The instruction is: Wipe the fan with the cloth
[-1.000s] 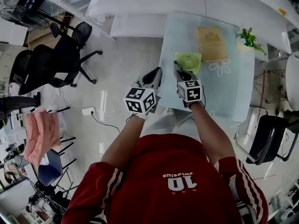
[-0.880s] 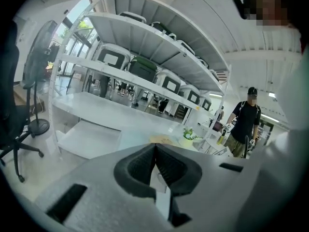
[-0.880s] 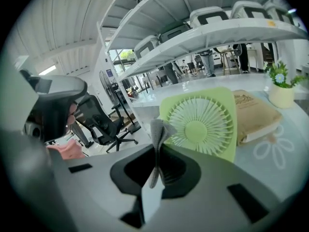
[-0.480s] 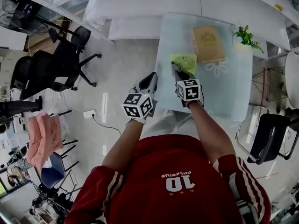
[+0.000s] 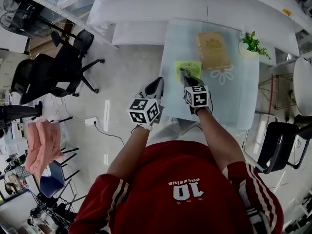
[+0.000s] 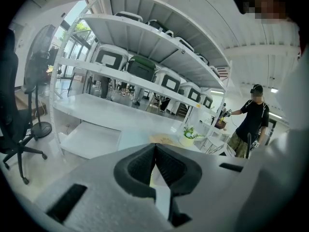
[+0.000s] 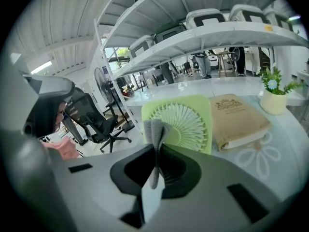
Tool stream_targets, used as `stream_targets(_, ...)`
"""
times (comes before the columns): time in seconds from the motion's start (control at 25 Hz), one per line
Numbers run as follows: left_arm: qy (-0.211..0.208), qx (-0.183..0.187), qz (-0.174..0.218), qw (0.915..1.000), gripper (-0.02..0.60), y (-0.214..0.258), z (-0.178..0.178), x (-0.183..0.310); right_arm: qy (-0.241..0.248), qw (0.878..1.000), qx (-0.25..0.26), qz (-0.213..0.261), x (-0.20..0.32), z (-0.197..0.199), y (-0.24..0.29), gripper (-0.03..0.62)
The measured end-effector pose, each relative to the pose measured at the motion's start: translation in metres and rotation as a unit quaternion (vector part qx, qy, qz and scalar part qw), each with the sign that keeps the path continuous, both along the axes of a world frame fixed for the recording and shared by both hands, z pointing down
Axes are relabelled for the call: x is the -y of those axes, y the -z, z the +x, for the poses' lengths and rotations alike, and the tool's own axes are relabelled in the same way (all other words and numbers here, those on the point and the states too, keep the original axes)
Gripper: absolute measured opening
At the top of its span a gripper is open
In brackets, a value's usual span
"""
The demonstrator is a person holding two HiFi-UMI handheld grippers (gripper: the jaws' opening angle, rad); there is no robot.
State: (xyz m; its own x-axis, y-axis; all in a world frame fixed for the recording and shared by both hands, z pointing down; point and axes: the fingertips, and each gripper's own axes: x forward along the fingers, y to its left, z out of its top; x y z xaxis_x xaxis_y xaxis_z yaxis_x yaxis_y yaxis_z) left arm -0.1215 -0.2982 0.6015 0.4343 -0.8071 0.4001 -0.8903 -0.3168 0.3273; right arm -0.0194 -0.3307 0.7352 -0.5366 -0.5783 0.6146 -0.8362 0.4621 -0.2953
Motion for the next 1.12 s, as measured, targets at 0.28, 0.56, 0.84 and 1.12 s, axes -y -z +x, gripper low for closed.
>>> stream_targets(0.28, 0.008, -0.016, -0.002, 0.9998, 0.005, 0.003, 0.012, 0.007, -0.007, 1.0, -0.005, -0.008, 0.003, 0.018, -0.001, 0.023)
stream_targets(0.56, 0.005, -0.025, -0.003, 0.9997, 0.005, 0.004, 0.031, 0.013, -0.02, 1.0, -0.019, -0.01, 0.009, 0.043, -0.003, 0.023)
stream_targets(0.84, 0.003, -0.03, 0.0, 0.9995, 0.005, 0.006, 0.045, 0.019, -0.031, 0.999, -0.028, -0.011, 0.013, 0.064, -0.003, 0.023)
stream_targets(1.12, 0.004, -0.033, 0.0, 0.9995, 0.005, 0.006, 0.052, 0.024, -0.041, 0.999, -0.034, -0.014, 0.017, 0.078, -0.003, 0.023)
